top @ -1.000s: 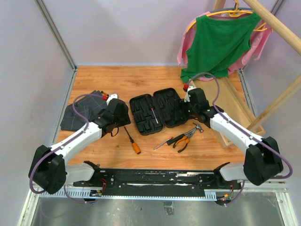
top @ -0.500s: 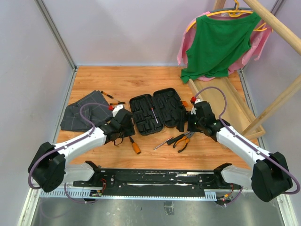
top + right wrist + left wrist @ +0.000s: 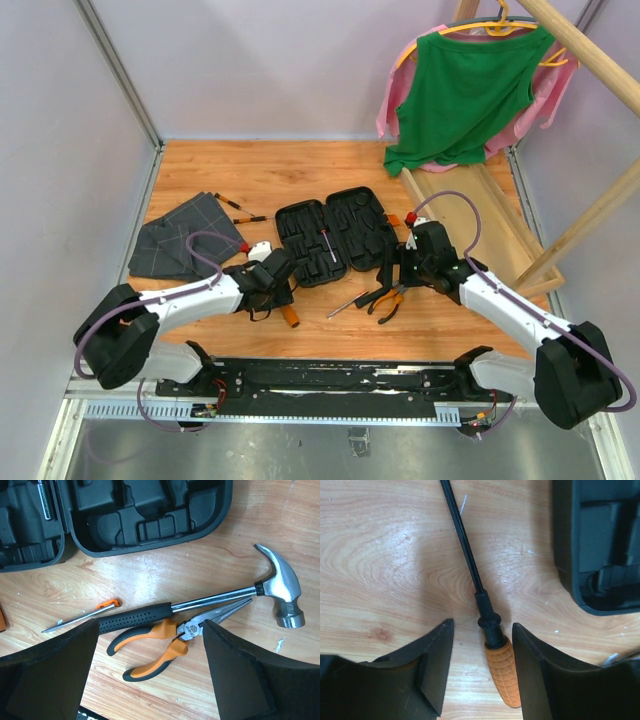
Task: Sort the tools into containers
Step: Pick up the screwdriver from the center of the board.
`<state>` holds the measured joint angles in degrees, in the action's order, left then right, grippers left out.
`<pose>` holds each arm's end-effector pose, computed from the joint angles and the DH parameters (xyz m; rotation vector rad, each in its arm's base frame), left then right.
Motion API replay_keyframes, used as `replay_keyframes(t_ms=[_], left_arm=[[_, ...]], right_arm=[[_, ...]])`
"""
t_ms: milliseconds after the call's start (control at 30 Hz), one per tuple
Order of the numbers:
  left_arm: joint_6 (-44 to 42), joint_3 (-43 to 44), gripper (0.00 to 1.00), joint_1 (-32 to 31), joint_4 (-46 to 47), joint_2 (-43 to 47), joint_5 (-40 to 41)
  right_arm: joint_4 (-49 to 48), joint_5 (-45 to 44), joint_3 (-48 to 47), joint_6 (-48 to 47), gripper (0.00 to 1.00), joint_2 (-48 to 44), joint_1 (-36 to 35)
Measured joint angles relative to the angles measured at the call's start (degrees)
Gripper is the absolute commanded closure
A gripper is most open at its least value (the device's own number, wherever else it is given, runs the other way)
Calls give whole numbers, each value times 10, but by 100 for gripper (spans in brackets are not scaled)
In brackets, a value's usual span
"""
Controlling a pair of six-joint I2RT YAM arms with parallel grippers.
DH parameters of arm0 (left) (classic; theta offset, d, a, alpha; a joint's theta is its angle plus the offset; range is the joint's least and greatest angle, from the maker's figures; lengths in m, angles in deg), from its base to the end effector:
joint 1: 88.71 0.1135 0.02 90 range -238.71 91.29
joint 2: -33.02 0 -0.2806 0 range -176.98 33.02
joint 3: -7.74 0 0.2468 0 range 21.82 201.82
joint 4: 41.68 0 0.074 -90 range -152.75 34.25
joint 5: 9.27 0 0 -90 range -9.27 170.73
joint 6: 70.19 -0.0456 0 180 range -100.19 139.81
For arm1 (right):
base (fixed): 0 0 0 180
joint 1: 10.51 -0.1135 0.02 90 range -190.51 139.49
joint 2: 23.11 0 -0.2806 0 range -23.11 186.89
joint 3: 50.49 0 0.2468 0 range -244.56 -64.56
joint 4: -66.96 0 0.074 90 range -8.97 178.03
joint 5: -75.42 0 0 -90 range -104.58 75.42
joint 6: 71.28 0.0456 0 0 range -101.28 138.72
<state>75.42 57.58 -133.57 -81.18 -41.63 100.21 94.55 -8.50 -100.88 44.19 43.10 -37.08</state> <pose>0.1670 -0.1447 0.1751 -0.3440 2.5727 -0.1698 0.2044 0.1076 0.2210 -0.0777 2.3942 0.5666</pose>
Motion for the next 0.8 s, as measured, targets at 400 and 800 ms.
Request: replay_keyframes(t_ms=[400, 800], left_arm=[[17, 21, 74, -16, 2, -51, 41], [23, 21, 99, -18, -3, -47, 51]], right_arm=[[0, 3, 13, 0, 15, -11, 0], [1, 3, 14, 0, 15, -19, 0]])
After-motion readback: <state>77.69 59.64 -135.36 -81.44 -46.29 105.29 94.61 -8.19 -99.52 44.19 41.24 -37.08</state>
